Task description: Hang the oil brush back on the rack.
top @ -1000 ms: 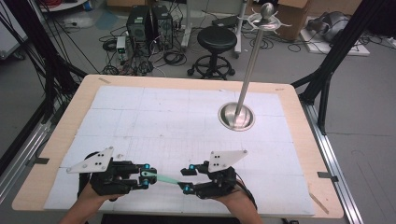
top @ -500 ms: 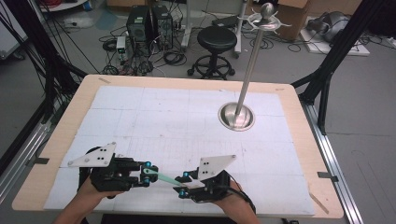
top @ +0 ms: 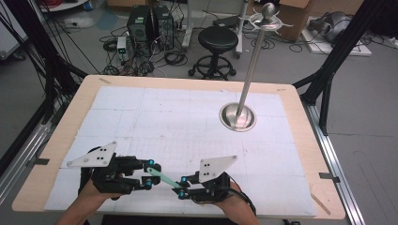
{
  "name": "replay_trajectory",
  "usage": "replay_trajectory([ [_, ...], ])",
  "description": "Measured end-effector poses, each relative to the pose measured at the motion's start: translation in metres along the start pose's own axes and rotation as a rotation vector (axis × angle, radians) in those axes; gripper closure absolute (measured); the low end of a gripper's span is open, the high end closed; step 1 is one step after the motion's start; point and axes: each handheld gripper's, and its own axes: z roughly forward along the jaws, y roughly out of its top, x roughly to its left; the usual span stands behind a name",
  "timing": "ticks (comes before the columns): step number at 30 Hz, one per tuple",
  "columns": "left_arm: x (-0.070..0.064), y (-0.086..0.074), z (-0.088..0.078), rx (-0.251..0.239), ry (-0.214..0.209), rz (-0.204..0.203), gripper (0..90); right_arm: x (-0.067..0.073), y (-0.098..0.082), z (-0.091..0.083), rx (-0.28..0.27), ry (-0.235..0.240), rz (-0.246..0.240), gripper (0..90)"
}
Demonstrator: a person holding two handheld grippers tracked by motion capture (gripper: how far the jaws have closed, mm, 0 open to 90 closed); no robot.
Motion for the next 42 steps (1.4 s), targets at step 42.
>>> replay_trajectory([
  [42, 0.002, 0.008, 0.01, 0.015, 0.129, 0.022, 75.3, 0.005, 0.004, 0.006, -0.089, -0.134, 0.043, 52.2],
])
